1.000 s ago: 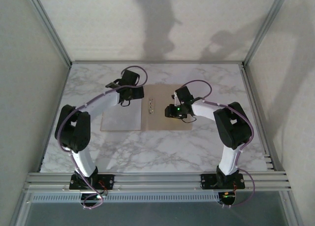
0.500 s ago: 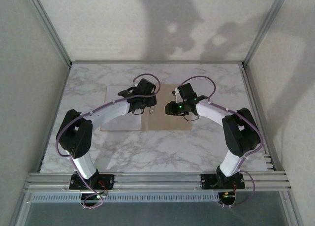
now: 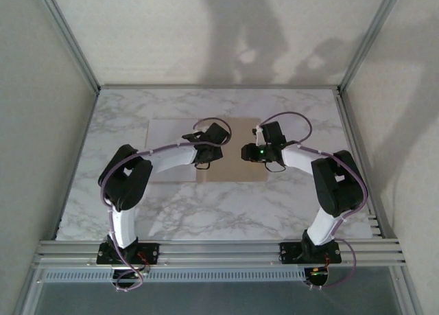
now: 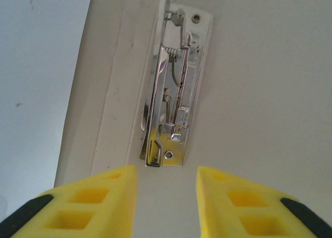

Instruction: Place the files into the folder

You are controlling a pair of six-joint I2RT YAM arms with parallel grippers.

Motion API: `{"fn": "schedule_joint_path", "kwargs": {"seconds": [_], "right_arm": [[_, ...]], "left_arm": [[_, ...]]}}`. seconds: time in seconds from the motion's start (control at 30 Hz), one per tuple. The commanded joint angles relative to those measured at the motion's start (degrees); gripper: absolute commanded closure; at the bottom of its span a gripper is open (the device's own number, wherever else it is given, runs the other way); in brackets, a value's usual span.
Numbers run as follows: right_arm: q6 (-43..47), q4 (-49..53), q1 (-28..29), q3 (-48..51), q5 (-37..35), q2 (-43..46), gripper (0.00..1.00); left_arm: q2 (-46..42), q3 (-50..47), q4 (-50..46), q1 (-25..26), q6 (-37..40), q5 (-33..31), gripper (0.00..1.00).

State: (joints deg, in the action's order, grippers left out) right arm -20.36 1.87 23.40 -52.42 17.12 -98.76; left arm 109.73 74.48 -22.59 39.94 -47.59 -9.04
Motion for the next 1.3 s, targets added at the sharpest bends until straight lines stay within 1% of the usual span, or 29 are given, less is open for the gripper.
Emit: {"fn": "schedule_joint_path", "kwargs": {"seconds": [0.0,0.1,0.37,0.43,0.6,0.8,0.97,1.27], "right_arm": [[-1.30,-7.21,-0.19,2.10,0.23,1.36,0.59],[-2.15,-10.07,-0.18,3.78,1.10,0.86,0.60],[-2.82,-11.31,-0.12,5.07,1.86,-0.46,0.61],[-2.79,-11.51,-0.16,5.30,1.86,-0.56,0.61],[-2.41,-11.71,-0.16,5.54,1.38,-0.82,0.62],[-2.05,-11.80,-0.11,5.72,1.16,-1.16,0.62],[-2.09,-11.25,-0.18,5.25,1.32,-2.04,0.62],[-3.17,-10.13,-0.17,5.99,2.60,-2.71,0.62]], "left_arm": [[1.28,-0.35,-0.38,0.40,-2.16,-1.56,0.72],[3.19,1.61,-2.37,0.40,-1.96,-2.96,0.76],[6.93,5.53,-5.35,-0.24,-1.61,-5.44,0.77],[7.71,6.40,-5.91,-0.22,-1.32,-5.98,0.80],[9.26,7.77,-6.66,-0.38,-1.02,-6.87,0.81],[10.26,8.31,-6.68,-0.64,-0.50,-6.89,0.80],[10.27,8.16,-6.77,-0.97,0.11,-6.76,0.82],[10.78,7.18,-5.71,-1.71,3.33,-3.15,0.85]]}}
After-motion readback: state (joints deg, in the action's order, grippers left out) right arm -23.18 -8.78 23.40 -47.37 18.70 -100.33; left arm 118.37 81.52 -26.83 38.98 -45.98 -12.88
